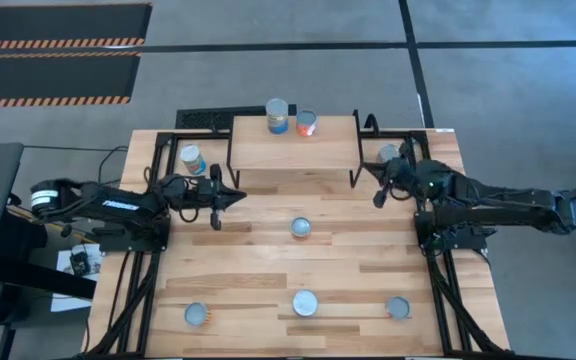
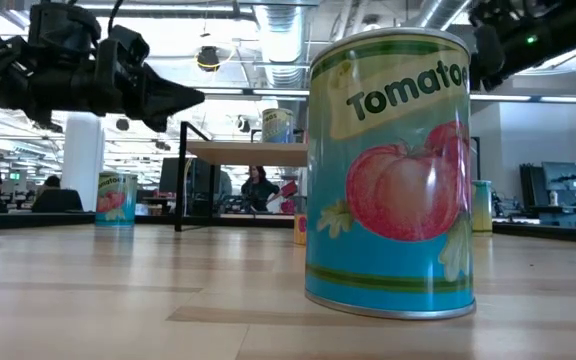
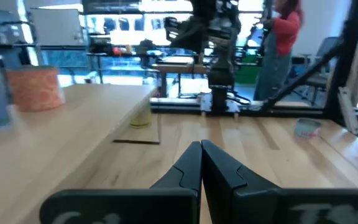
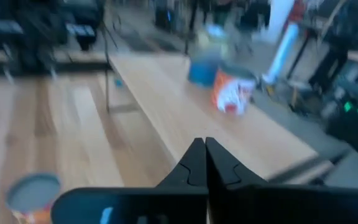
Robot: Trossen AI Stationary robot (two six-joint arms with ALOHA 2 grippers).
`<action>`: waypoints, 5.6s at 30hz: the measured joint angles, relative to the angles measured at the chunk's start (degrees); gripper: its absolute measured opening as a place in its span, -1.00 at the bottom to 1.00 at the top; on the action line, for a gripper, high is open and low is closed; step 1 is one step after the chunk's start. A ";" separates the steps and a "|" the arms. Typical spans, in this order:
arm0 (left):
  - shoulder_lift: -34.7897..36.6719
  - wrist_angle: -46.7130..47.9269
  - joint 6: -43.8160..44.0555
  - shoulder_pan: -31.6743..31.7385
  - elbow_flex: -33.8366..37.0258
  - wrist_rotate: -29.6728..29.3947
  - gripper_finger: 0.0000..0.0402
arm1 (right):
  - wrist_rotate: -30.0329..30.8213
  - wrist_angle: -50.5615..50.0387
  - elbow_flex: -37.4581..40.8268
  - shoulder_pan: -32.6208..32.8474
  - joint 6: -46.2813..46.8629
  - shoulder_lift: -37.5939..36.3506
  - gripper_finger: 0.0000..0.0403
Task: Pick and place cans onto a shelf
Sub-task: Put the canned tomatoes on the shelf
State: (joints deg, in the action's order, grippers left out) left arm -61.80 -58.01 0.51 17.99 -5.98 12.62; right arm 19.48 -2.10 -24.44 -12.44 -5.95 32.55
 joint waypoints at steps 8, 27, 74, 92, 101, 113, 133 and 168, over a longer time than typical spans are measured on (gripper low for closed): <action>16.58 40.70 -3.26 2.90 -11.33 -4.67 -1.00 | 1.39 13.63 7.26 7.83 -2.93 -3.03 -0.98; 14.76 108.97 -5.83 13.47 -40.46 -30.58 -0.96 | 1.62 21.92 11.45 14.66 -7.67 -2.94 -0.96; 2.35 123.29 -16.81 29.40 -45.00 -16.84 -1.00 | 1.40 21.74 11.36 14.68 -9.55 -2.94 -0.95; 8.53 100.22 3.67 -16.58 -45.99 0.49 -1.00 | 1.41 21.93 11.36 14.67 -9.14 -2.94 -0.95; -10.08 78.76 3.08 -23.29 -45.99 -9.61 -1.00 | 1.42 21.85 11.36 14.67 -9.12 -2.92 -0.95; -31.46 77.59 -12.33 -25.29 -61.40 -10.16 -1.00 | 1.42 21.83 11.36 14.68 -9.12 -2.92 -0.96; -53.52 84.77 -35.24 -24.29 -84.13 -15.25 -1.00 | 1.44 20.99 11.36 14.68 -8.96 -2.94 -0.95; -34.29 65.89 -22.55 -20.14 -60.93 -10.12 -0.98 | 1.43 17.69 8.97 16.98 -7.32 0.31 -0.98</action>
State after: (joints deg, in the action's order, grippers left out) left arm -96.09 7.88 -22.04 -2.15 -66.91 2.50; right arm 20.91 15.59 -15.48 4.53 -13.27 32.86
